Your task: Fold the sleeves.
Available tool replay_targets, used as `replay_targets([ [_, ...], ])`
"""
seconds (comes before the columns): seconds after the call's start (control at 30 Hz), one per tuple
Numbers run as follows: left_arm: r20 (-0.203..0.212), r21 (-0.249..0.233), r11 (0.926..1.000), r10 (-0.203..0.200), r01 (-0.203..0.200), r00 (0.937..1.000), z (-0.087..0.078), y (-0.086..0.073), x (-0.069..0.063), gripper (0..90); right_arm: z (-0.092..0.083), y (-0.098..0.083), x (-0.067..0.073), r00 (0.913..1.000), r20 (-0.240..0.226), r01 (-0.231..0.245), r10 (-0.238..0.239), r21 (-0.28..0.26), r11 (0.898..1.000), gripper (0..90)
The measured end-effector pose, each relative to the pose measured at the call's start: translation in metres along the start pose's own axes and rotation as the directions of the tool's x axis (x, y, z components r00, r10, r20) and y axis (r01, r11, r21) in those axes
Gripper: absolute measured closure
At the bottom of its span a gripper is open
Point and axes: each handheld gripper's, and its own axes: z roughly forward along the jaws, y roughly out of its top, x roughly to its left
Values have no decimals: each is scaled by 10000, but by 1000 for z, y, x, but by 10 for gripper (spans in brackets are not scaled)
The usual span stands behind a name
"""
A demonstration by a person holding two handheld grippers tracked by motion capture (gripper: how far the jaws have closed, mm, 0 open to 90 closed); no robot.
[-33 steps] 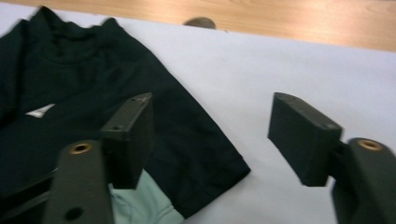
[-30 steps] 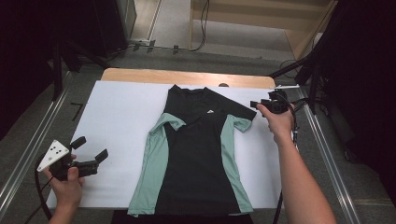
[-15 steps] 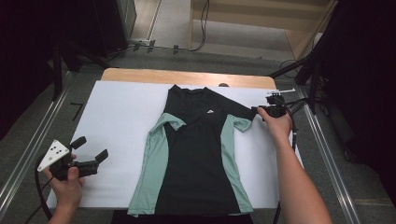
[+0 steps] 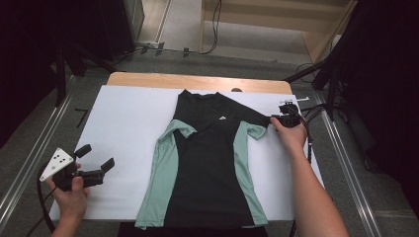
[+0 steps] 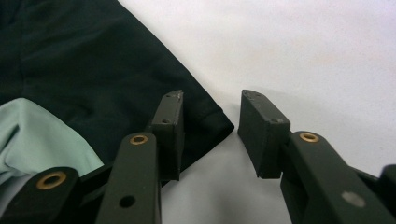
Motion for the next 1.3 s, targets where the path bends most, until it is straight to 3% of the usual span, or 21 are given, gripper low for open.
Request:
replay_targets([
  [0.3,7,21,10000,27,-27,10000,0,0,0,0,1,-4,6,9982,335,511,-507,-131,9986,683],
  [0.5,8,32,10000,40,-40,10000,0,0,0,0,3,-4,13,9947,571,871,-859,-188,9960,804],
  [0.77,-15,24,10000,16,-16,10000,0,0,0,0,2,-6,11,9999,137,32,-29,-241,9997,841],
  [0.93,-6,29,10000,50,-50,10000,0,0,0,0,-2,-5,12,10000,21,-96,96,-228,9997,846],
  [1.3,-11,43,10000,56,-56,10000,0,0,0,0,-20,2,21,9992,-377,-130,100,-807,9967,847],
])
